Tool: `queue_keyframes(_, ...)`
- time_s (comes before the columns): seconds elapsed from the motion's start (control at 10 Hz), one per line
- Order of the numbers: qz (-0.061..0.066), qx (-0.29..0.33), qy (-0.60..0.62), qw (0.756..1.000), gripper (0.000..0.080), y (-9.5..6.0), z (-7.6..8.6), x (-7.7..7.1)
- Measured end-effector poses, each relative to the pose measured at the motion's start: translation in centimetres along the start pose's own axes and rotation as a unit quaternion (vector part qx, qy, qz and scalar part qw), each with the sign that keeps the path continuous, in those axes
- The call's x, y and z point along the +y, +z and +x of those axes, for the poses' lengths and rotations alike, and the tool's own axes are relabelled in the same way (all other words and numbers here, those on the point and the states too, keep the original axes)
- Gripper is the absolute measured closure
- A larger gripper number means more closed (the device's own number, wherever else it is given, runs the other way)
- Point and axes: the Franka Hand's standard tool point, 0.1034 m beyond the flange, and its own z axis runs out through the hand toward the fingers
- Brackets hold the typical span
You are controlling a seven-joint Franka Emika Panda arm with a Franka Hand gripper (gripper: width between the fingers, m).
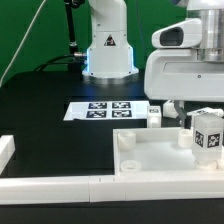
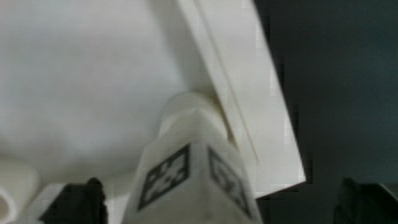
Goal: Assemble one leg
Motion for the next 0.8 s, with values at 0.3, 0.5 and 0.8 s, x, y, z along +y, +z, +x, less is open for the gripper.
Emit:
queue_keyframes(0.3, -0.001, 0.015, -0.083, 0.996, 0.0178, -0.23, 0.60, 0.19)
queue_keyframes(0.5, -0.001, 0.014, -0.062, 0.998, 0.0449, -0.07, 0.52, 0.23)
queue_keyframes(0.8, 0.001, 0.014, 0.043, 0.999, 0.0514, -0.01, 0.52, 0.31)
